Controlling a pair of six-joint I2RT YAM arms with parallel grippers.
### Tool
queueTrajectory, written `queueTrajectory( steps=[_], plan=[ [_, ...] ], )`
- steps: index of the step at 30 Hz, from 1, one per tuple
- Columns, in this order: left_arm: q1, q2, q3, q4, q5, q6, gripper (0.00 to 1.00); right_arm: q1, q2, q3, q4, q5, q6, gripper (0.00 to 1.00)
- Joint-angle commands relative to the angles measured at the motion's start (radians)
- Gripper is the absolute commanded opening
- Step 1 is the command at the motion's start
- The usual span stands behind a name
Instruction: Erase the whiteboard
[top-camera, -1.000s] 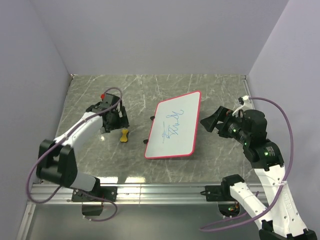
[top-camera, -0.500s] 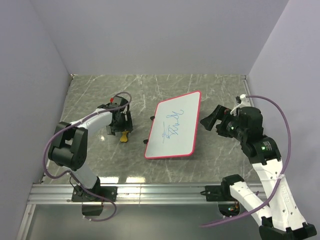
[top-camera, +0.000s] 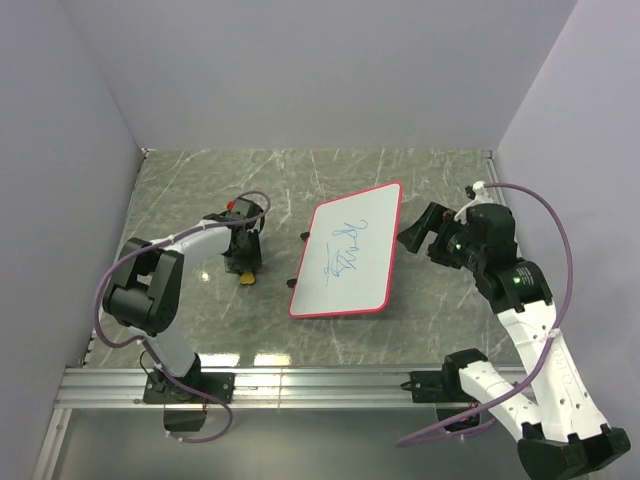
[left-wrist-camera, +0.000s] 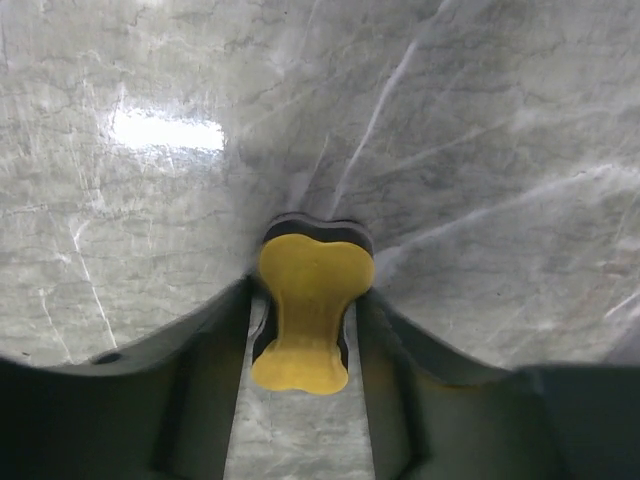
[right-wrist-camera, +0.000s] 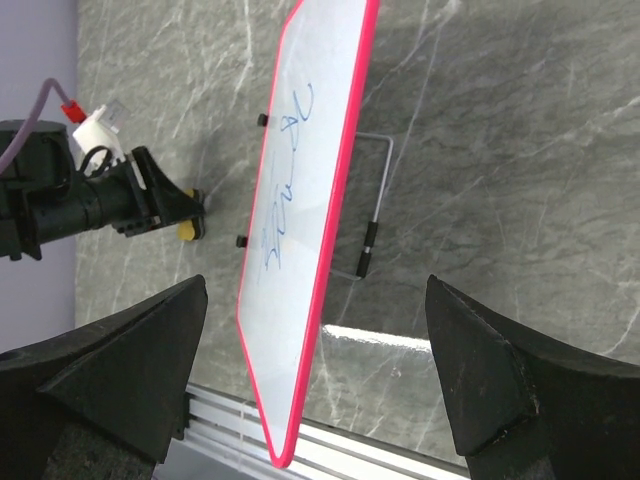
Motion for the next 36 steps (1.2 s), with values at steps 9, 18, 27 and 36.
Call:
queueTrajectory(
  steps=[9, 18, 27, 36],
  plan=[
    [-0.001, 0.012, 0.028, 0.003, 0.022, 0.018, 0.00, 0.005, 0.102, 0.131, 0.086, -0.043, -0.053, 0.96],
    [-0.020, -0.138, 0.269, -0.103, 0.154, 0.023, 0.00, 0.006, 0.216, 0.160, 0.093, -0.100, -0.050, 0.95],
    [-0.170, -0.094, 0.496, -0.114, 0.319, -0.020, 0.00, 0.006, 0.331, 0.134, 0.116, -0.107, -0.047, 0.85],
    [-0.310, 0.023, 0.594, -0.085, 0.385, -0.051, 0.00, 0.006, 0.351, 0.010, 0.214, -0.161, 0.007, 0.75]
  ],
)
